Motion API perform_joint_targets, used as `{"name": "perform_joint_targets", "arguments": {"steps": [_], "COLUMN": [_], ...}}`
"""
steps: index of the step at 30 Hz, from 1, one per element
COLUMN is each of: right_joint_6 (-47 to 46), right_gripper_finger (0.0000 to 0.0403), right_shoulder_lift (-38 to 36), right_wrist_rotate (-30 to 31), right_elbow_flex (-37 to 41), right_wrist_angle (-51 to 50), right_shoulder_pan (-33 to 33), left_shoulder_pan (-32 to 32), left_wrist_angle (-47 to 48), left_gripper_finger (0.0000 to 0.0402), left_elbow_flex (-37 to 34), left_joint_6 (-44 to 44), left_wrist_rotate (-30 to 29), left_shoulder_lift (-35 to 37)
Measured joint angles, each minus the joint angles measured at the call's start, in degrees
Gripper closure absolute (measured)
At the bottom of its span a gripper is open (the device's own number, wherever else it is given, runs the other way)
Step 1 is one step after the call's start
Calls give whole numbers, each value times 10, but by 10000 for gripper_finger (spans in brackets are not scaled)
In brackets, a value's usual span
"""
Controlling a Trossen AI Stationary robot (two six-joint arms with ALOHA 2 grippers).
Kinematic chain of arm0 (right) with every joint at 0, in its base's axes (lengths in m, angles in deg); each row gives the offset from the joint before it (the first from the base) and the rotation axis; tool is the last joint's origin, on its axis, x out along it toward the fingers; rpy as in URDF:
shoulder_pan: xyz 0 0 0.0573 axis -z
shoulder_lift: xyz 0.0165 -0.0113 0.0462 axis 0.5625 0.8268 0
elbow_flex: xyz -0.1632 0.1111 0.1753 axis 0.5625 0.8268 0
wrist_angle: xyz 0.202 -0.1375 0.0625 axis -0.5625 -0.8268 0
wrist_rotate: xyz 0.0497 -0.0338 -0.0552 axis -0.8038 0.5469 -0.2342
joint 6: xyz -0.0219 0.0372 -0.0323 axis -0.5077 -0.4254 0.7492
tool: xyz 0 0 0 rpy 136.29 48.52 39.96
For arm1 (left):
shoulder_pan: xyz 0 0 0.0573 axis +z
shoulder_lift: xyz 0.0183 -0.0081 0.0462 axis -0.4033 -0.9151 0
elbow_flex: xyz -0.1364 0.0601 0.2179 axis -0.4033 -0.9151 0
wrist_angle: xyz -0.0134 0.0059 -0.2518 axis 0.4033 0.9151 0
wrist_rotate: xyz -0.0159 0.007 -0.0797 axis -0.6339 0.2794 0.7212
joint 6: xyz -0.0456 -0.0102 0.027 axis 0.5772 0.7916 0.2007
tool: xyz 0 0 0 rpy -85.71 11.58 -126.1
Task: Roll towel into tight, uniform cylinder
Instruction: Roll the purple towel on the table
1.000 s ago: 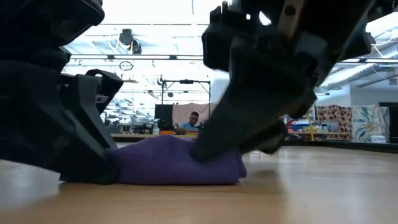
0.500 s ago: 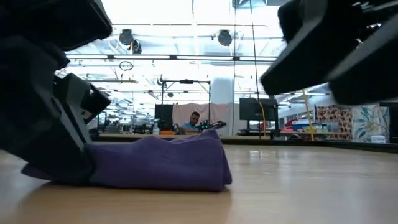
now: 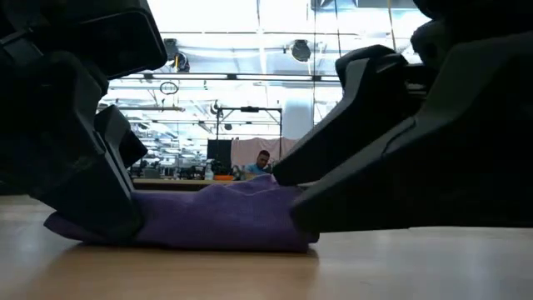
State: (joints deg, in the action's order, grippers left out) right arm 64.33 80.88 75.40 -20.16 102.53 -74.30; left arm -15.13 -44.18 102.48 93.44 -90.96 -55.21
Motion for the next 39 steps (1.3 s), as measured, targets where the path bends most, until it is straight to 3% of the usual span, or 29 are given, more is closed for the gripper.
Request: {"name": "perform_joint_targets", "arguments": {"steps": [7, 16, 24, 28, 31, 33, 36, 39], "right_joint_6": [-59, -131, -212, -275, -331, -355, -397, -426], "right_gripper_finger": [216, 274, 386, 392, 394, 399, 399, 399], "right_shoulder_lift": [0, -1, -2, -2, -3, -3, -3, -3], "right_wrist_rotate": [-66, -104, -127, -154, -201, -234, -268, -303], "right_elbow_flex": [0, -1, -2, -2, -2, -2, -2, -2], "right_wrist_angle": [-35, -48, -53, -52, -49, -46, -45, -44], "right_shoulder_pan": [29, 51, 59, 71, 86, 95, 106, 119], "left_shoulder_pan": [1, 1, -13, -26, -45, -65, -100, -122], "left_wrist_angle": [0, -3, 17, 88, 138, 145, 84, 27], "left_gripper_finger": [390, 375, 273, 214, 183, 170, 165, 164], "left_elbow_flex": [0, 0, 1, 1, 1, 1, 1, 2], "left_joint_6": [0, 1, 9, 11, 8, -22, -129, -246], "left_wrist_rotate": [2, -2, -16, -28, -69, -117, -193, -205], "left_shoulder_lift": [0, 0, 23, 65, 100, 114, 111, 81]}}
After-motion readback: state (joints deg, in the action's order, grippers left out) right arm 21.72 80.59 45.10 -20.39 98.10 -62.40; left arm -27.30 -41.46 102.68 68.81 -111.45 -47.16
